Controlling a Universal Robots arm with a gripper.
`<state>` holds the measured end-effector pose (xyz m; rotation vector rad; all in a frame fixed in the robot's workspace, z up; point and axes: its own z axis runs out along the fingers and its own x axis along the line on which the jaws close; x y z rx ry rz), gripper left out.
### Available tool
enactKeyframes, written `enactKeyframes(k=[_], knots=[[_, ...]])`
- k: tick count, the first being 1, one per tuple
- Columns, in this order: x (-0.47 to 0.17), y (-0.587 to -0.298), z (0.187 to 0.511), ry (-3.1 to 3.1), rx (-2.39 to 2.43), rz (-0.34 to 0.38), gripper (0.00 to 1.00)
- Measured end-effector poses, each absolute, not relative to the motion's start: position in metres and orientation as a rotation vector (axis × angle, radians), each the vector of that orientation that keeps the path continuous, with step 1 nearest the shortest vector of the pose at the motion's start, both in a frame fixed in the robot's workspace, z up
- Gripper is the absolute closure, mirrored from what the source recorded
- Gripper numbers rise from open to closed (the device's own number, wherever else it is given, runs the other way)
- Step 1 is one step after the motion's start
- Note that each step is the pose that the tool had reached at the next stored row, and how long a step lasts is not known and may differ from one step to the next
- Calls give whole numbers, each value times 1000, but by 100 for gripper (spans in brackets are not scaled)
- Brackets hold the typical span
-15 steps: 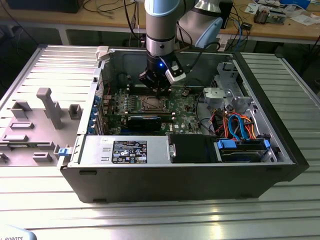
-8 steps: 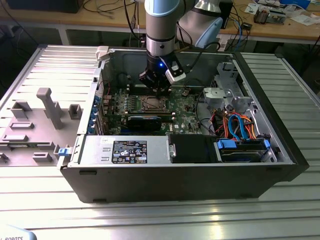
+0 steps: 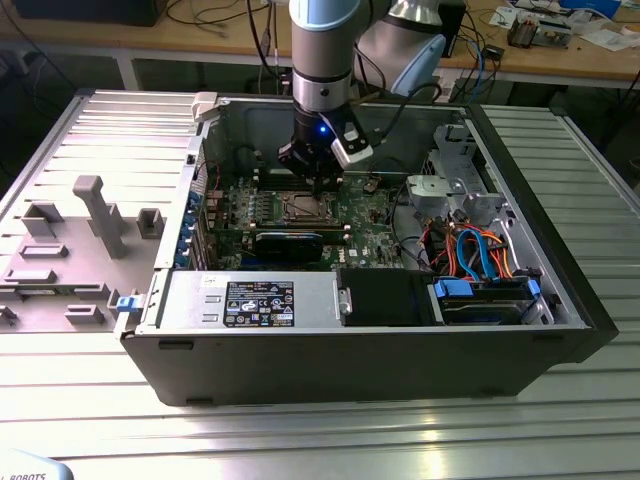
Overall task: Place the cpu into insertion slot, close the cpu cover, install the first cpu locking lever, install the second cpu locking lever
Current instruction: 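Install the second cpu locking lever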
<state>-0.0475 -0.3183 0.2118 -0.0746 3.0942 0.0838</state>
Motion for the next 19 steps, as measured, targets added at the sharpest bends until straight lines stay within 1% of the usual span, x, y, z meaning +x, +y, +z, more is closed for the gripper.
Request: enactKeyframes(k=[19], knots=[[-48,-325,213,3094,-74,81,89]])
